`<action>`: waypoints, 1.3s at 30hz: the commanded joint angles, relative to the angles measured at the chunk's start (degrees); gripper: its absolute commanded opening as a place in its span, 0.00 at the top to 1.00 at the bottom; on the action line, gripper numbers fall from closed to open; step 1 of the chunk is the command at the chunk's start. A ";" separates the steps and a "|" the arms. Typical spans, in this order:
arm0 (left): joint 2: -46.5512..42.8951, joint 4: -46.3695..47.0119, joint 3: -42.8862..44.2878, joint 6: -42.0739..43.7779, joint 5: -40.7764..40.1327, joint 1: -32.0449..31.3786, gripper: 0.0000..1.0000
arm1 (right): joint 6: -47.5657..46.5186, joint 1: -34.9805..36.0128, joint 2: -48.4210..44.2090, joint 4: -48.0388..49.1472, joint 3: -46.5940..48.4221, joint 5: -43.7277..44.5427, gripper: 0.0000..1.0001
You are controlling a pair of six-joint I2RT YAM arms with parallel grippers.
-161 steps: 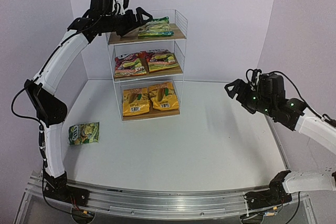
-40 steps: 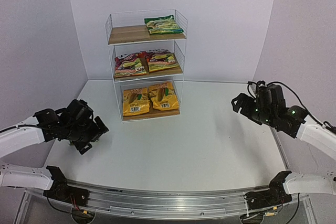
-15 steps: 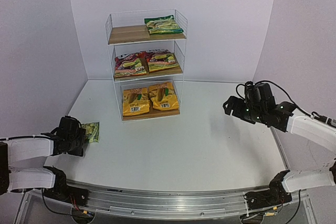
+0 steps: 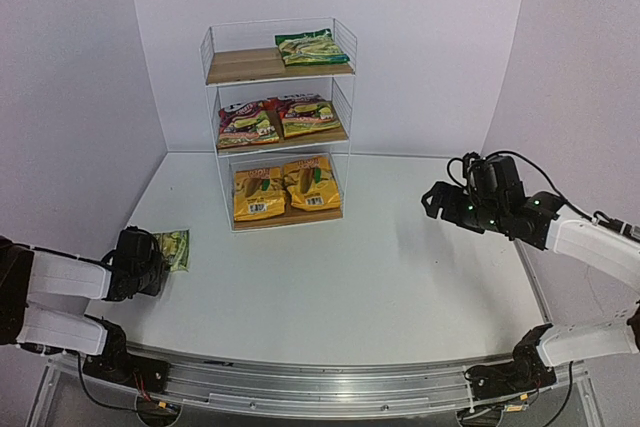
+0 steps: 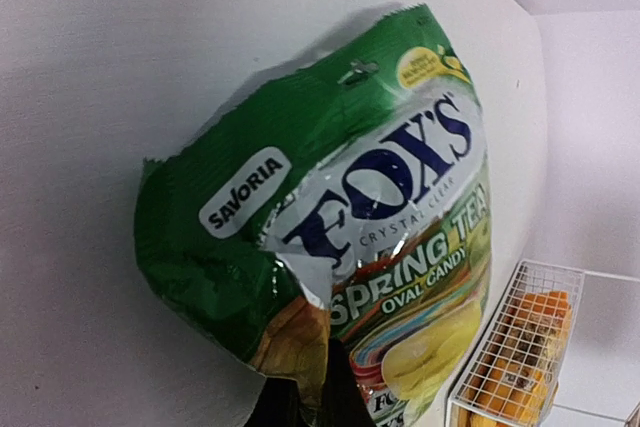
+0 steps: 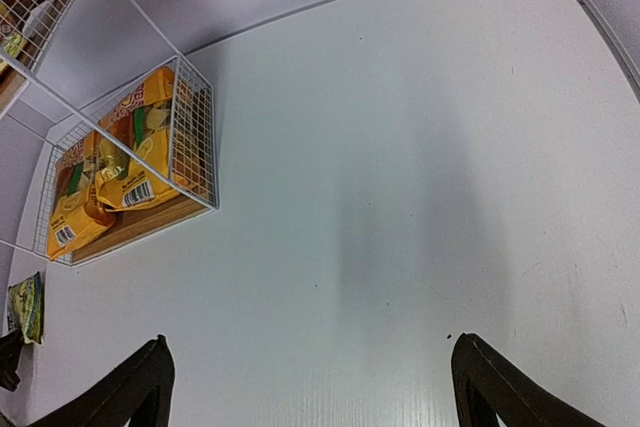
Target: Place and organize the candy bags onto the shelf
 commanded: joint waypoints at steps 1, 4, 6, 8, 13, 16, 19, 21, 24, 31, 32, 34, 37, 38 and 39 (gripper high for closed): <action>-0.61 -2.90 3.55 7.35 2.80 0.26 1.00 | -0.79 0.15 -3.29 1.40 -0.54 -2.15 0.07; -4.37 -6.06 6.30 16.40 8.57 0.25 1.00 | -1.07 0.12 -4.89 1.40 -1.92 -3.89 0.07; -7.21 -6.68 8.21 23.46 16.05 0.19 1.00 | -1.40 0.11 -5.59 1.41 -2.91 -5.46 0.07; -9.24 -7.67 9.88 29.87 24.80 0.05 1.00 | -1.73 0.15 -5.47 1.36 -2.89 -8.77 0.08; -10.58 -7.52 13.04 38.80 41.29 -3.63 1.00 | -2.12 0.14 -1.25 1.31 0.51 -25.11 0.09; -9.06 -9.63 17.49 44.17 48.44 -8.93 1.00 | -0.77 0.23 3.98 1.22 3.73 -34.09 0.09; -7.91 -9.14 21.93 46.31 55.78 -13.51 1.00 | 3.11 0.87 11.04 1.65 7.25 -42.75 0.10; -8.21 -7.48 23.75 46.37 59.07 -15.81 1.00 | 5.12 2.66 14.64 2.71 8.30 -44.74 0.12; -9.30 -2.56 25.22 45.56 63.00 -17.89 1.00 | 9.81 5.63 18.32 6.98 7.82 -45.95 0.12; -8.98 7.01 28.81 43.11 69.17 -18.35 1.00 | 25.42 11.08 22.49 42.79 0.54 -52.58 0.13; -8.41 7.58 29.40 42.91 70.01 -18.39 1.00 | 24.78 12.19 23.04 43.96 1.24 -52.58 0.14; -7.60 10.06 29.72 41.89 71.69 -18.46 1.00 | 22.83 14.21 23.58 44.32 3.05 -52.47 0.15; -6.91 12.80 30.07 40.93 73.25 -18.52 1.00 | 21.02 15.52 22.60 45.21 3.20 -50.03 0.16; -6.91 13.63 30.09 40.55 73.49 -18.52 1.00 | 20.89 15.69 22.17 45.98 2.79 -49.33 0.16; -6.93 14.57 30.07 40.05 73.69 -18.50 1.00 | 20.85 15.87 21.88 46.91 2.39 -48.92 0.17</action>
